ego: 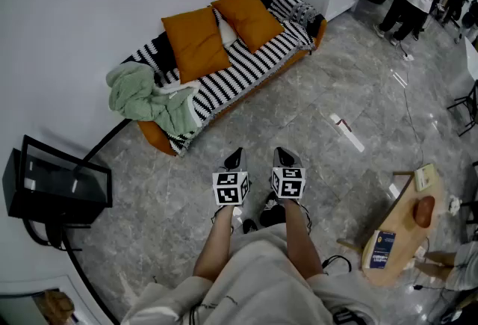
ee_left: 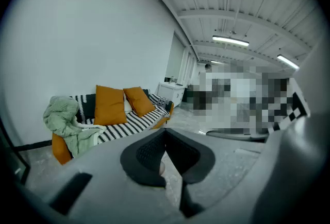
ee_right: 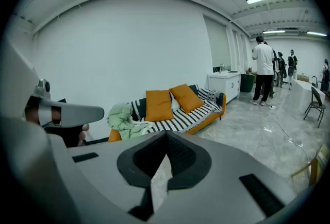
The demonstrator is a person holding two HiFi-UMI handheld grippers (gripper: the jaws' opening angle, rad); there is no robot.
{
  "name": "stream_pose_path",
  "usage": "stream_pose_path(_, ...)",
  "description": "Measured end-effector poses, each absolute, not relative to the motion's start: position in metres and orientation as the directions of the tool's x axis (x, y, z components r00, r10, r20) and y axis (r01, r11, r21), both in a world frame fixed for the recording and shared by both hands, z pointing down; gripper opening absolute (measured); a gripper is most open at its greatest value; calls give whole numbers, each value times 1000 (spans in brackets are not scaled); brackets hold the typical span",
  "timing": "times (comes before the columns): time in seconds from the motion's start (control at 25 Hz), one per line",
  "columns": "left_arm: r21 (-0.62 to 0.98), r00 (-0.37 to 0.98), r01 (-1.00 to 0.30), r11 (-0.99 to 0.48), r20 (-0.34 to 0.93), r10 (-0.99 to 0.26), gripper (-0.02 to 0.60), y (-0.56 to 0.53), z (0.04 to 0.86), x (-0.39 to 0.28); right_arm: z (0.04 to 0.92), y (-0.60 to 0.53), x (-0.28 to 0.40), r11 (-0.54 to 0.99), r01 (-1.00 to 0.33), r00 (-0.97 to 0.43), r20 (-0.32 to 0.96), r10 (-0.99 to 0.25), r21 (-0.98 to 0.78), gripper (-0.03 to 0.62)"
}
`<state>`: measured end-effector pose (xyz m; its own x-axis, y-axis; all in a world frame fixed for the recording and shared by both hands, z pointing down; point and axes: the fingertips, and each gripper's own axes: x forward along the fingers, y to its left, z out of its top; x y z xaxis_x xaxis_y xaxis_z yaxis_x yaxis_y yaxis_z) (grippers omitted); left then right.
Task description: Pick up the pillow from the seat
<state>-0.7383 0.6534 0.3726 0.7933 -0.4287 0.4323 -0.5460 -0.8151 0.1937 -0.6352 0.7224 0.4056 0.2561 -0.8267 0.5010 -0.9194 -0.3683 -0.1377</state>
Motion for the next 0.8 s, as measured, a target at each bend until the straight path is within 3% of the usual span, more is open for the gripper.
stream_pose_path(0.8,135,768,-582,-802,417,-487,8,562,353,-613,382,631,-508,-326,-939,244,450,-859,-113,8)
